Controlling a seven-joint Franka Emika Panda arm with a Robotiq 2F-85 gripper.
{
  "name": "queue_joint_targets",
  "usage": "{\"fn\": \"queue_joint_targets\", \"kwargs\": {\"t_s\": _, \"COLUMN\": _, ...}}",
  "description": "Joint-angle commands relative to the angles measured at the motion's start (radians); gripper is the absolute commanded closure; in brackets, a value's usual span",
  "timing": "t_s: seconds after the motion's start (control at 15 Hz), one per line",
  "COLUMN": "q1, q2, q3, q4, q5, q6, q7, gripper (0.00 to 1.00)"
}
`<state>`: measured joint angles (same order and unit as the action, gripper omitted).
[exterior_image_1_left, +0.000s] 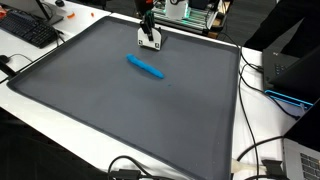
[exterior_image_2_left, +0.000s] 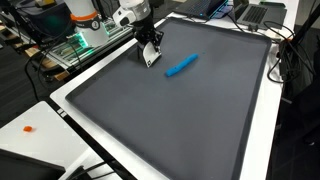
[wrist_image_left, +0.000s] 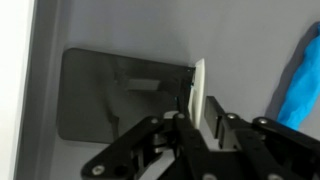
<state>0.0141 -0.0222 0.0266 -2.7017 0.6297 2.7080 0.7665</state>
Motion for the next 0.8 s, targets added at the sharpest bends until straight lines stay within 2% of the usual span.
{"fn": "queue_joint_targets", "kwargs": {"t_s": 0.0, "q1": 0.01, "q2": 0.01, "q3": 0.005, "q4": -0.002, "q5": 0.055, "q6": 0.021, "q7": 0.015, "gripper": 1.0}}
{"fn": "queue_joint_targets", "kwargs": {"t_s": 0.73, "q1": 0.004, "q2": -0.027, "q3": 0.001, "q4": -0.005, "q5": 0.078, "q6": -0.015, "q7": 0.092, "gripper": 0.99}}
